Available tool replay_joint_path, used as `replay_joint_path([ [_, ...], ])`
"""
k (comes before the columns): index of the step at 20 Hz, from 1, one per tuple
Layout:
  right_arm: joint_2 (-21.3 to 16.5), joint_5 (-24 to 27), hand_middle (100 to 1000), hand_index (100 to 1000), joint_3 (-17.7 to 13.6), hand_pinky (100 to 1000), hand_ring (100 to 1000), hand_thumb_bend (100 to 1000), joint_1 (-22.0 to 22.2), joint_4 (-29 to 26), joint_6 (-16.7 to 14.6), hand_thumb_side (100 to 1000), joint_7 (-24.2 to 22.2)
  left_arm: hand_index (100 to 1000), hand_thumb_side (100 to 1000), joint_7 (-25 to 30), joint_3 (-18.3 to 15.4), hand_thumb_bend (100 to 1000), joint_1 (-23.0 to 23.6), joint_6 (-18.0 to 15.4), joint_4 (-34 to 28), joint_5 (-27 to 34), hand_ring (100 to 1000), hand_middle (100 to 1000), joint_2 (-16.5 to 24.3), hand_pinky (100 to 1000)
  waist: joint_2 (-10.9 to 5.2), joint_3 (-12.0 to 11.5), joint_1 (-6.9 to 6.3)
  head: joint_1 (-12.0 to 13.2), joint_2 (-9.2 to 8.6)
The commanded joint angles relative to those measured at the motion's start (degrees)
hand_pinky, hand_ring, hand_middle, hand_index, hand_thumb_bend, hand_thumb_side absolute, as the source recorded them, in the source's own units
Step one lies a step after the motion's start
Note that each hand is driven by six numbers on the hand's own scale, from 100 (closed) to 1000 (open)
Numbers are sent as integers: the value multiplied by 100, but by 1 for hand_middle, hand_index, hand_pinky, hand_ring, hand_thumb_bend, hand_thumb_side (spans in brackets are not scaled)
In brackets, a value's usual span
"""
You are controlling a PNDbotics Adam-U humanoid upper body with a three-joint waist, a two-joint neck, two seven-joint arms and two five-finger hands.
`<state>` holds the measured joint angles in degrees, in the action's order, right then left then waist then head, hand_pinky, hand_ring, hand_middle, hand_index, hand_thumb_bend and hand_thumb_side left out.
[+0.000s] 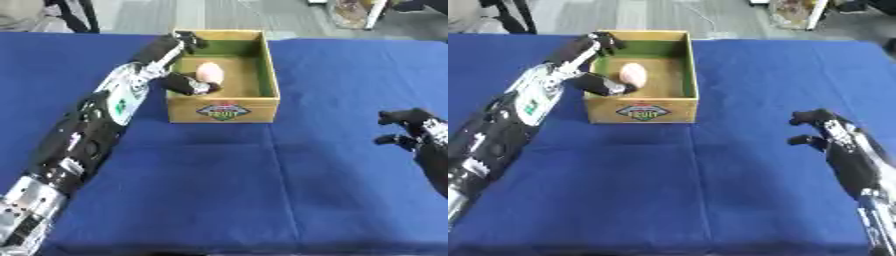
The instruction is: Pick up objects on the table and place them in the box.
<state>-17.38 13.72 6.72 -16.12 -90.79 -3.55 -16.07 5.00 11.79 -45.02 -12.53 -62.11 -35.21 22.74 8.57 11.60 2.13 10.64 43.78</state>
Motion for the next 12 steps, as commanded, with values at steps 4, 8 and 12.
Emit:
replay_joint_path([
  [4, -80, -3, 646, 711, -128, 645, 944, 100, -36, -57, -35, 744, 69, 767, 467, -5, -118, 469, 491, 510, -1487, 1832, 619, 630, 407, 627, -75, -131, 17, -125, 12],
  [8, -98, 28, 646, 711, -184, 645, 944, 100, -18, -62, -43, 739, 119, 754, 482, -37, -430, 425, 1164, 1030, -2488, 3204, 617, 627, 612, 621, -95, -268, 22, -224, 8],
  [12, -123, 44, 646, 711, -235, 645, 944, 100, 6, -64, -48, 739, 168, 771, 518, -218, -848, 417, 1839, 1337, -3224, 4062, 620, 634, 684, 621, -102, -399, 26, -308, 16],
])
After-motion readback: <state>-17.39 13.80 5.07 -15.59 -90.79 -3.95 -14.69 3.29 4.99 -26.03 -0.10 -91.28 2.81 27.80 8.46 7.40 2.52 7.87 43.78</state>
